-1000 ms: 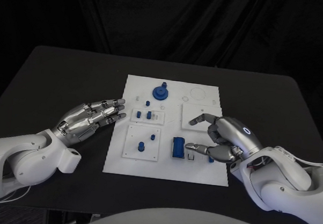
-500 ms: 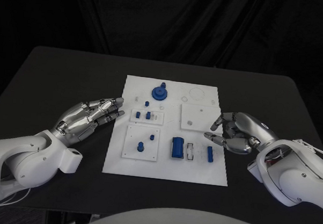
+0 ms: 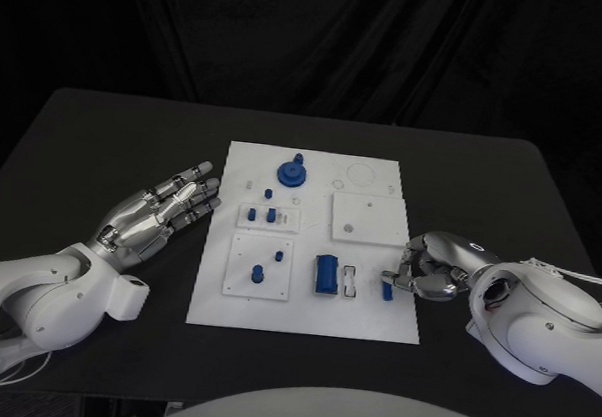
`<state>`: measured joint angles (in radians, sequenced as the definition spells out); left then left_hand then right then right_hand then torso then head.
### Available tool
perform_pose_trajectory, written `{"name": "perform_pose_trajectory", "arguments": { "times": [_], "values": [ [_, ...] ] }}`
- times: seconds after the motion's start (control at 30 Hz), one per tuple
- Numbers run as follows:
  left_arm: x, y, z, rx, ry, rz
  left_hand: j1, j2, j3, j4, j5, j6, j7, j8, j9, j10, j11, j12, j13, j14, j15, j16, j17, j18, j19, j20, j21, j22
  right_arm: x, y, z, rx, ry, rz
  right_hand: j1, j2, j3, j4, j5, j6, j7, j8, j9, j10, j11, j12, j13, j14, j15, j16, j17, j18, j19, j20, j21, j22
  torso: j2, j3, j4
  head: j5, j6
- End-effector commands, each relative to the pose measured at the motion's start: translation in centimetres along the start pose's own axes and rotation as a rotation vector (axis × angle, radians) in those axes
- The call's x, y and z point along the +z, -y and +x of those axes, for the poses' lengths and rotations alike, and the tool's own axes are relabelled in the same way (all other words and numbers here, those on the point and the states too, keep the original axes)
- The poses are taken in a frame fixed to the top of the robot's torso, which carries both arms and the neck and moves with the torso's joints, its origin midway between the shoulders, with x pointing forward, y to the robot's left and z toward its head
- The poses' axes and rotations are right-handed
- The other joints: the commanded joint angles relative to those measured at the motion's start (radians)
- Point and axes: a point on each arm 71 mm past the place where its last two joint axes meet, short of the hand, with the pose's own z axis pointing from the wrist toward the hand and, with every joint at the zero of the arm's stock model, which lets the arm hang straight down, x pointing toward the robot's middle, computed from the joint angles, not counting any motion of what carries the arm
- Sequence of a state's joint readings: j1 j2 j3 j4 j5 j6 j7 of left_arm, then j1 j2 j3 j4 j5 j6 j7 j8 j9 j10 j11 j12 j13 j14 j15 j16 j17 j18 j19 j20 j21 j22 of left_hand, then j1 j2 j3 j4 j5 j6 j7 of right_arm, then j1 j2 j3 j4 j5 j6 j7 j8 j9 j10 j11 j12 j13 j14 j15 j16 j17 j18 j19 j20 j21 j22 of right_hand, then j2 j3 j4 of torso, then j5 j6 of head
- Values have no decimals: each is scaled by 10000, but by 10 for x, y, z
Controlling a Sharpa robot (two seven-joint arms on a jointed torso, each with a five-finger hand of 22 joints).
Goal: Assemble the parts on the task board
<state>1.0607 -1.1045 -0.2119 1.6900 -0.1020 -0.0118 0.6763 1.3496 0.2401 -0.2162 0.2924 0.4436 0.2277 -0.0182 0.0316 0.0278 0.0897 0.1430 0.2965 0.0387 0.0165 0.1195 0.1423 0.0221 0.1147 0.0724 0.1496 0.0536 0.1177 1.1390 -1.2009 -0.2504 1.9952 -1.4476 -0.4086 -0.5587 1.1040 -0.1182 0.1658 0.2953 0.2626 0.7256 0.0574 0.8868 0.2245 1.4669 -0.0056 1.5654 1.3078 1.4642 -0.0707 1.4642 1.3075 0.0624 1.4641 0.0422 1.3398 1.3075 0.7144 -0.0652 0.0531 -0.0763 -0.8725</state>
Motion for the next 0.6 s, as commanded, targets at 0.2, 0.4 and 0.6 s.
{"name": "perform_pose_trajectory", "arguments": {
  "times": [0.2,0.4,0.6],
  "values": [
    [1,14,0,72,-74,1981,120,153,-88,-10,179,-103,42,-47,-2,-64,213,-181,-16,49,247,-122,-11,-332,-193,67,-90,-231,0,3,7,-1347,-265,638,-161,-17,-22,0,-48,127,-23,104,140,1039,-108,54,2630,676,-95,-5,519,-94,318,-112,22,1936,4,12,3,-31,-2],
    [2,13,-1,25,-131,1855,325,195,-92,-25,408,173,378,-8,29,-49,296,-101,-1,50,327,-103,-4,-242,-222,236,-101,-254,2,1,11,-1494,-234,544,-150,7,47,-4,138,106,-41,107,212,1039,-129,54,2630,668,-116,-27,480,-87,306,-136,-11,1926,6,-1,-21,27,-2],
    [2,12,-2,3,-156,1700,572,191,-48,-64,745,335,615,10,44,-67,350,-71,0,54,401,-78,-1,-187,-249,366,-114,-291,4,-3,16,-1518,-275,411,-132,42,98,-9,216,136,-58,130,268,1039,-143,54,2630,667,-127,-31,474,-89,306,-148,-10,1926,8,0,-12,37,-2]
  ]
}}
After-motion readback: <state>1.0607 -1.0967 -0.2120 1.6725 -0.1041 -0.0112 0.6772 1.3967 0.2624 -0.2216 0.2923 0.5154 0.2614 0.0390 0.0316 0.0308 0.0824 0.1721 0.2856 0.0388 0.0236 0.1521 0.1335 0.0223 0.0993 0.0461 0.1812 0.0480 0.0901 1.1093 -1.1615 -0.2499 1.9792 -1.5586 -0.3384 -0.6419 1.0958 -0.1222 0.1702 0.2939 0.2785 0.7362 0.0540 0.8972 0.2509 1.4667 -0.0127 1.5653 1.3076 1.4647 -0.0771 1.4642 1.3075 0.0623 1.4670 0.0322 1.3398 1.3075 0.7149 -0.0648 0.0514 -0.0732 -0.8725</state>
